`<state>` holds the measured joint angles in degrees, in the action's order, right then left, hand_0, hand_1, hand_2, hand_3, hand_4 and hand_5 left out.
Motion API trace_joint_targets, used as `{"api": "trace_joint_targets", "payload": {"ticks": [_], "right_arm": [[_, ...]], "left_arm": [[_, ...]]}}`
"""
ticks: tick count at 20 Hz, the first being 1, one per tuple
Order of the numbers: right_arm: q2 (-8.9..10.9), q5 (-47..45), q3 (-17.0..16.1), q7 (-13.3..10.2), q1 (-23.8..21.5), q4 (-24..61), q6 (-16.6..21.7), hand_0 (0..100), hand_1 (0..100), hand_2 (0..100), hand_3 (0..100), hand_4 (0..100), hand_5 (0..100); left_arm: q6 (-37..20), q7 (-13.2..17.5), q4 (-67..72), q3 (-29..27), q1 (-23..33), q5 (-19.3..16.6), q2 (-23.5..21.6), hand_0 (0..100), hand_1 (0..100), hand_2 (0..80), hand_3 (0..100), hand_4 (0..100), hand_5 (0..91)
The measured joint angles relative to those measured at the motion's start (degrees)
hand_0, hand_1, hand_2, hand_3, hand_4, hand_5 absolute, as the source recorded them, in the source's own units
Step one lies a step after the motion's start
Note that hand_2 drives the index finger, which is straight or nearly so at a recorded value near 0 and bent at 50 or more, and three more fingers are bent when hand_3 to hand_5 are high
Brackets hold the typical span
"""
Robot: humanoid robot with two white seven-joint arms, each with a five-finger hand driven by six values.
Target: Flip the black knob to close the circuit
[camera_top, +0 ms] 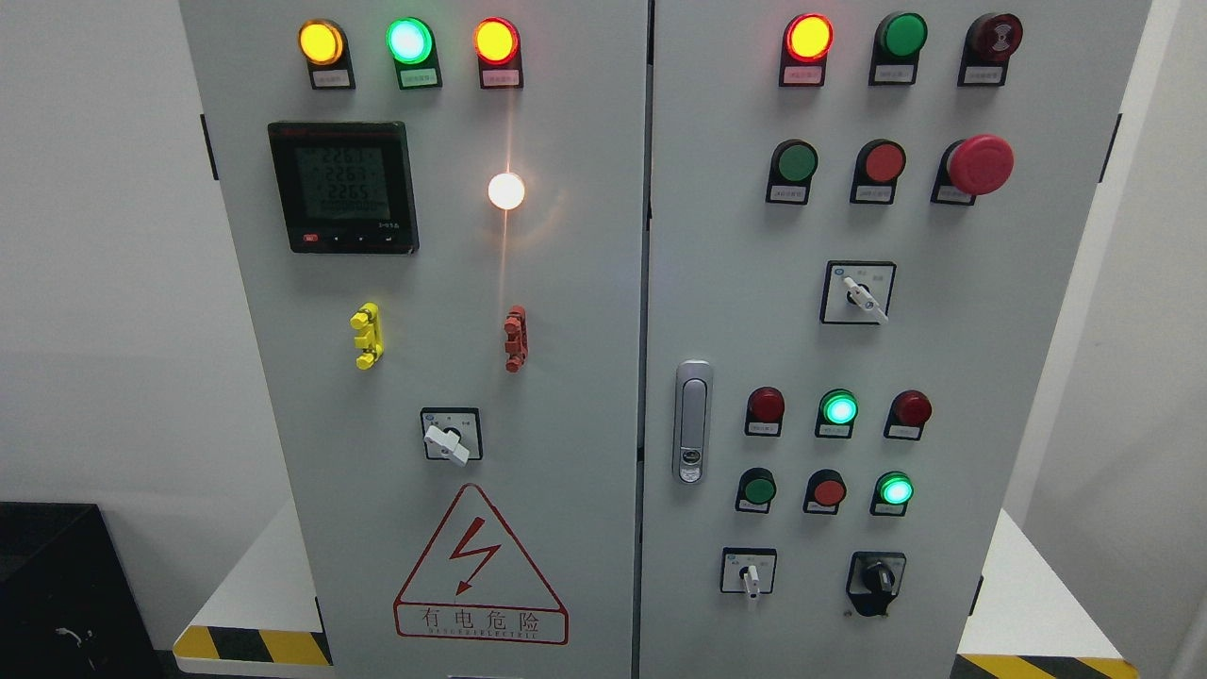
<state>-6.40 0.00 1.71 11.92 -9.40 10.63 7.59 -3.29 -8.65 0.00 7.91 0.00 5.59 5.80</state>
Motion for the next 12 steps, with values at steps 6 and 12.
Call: {"api": "trace_joint_targets", "payload": {"ticks": [6, 12], "right_arm": [[0.02, 0.0, -0.7, 0.1, 0.0, -0.1, 0.8, 0, 22, 0, 0, 0, 0], [0.01, 0.0, -1.1, 0.4, 0.0, -0.4, 1.2, 0, 22, 0, 0, 0, 0]], "left_arm": [[0.0, 0.0, 0.0, 0.0, 0.0, 0.0, 0.0, 12, 56, 0.0, 0, 0, 0.0], [0.0, 0.0, 0.0, 0.0, 0.0, 0.0, 0.0, 12, 56, 0.0, 0, 0, 0.0]]}}
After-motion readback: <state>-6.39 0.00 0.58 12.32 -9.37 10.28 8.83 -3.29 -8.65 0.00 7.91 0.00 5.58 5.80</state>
